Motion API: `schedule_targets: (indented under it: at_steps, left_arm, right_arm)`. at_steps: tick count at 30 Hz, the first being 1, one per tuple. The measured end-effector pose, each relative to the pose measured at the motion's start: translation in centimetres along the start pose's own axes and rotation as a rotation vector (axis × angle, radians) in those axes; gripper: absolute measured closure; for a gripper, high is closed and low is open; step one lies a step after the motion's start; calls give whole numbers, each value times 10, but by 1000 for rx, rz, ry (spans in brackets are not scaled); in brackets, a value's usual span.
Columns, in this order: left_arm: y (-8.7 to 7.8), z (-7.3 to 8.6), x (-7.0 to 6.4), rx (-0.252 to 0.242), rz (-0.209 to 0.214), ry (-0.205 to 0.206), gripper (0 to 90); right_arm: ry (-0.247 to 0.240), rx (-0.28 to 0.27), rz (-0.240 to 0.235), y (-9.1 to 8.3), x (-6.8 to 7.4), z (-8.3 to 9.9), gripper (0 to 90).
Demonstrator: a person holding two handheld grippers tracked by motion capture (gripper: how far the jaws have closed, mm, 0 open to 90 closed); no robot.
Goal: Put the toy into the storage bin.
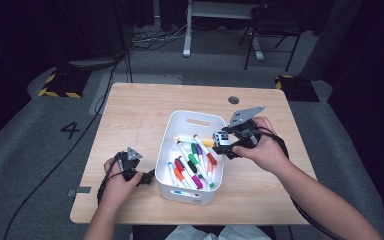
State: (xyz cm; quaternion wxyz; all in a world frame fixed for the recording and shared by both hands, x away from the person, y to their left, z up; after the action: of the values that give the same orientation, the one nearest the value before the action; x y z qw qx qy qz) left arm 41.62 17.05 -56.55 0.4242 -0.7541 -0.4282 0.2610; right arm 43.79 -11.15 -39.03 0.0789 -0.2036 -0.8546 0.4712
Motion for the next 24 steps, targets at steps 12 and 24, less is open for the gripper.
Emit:
schedule_targets:
  at_steps: [12,24]
  left_arm:
    - [0,0,0,1,2,1,4]
    - [0,0,0,3,1,3,4]
  right_arm:
    - [3,68,-11,23,2,-6,242]
    - [-12,176,-18,42,3,-2,242]
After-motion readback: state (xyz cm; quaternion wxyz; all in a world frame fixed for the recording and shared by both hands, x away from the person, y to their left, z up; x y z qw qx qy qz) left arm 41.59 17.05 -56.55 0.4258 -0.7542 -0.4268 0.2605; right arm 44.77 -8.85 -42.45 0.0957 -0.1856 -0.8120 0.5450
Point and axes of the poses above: each handheld gripper's, and its own axes: y roughly forward along the jaws, z roughly out of its underside, x roughly to its left, the point moved 8 cm from there along y, roughly forward along the jaws, and after that the axes turned 11 degrees about x, right-handed, at the moved point
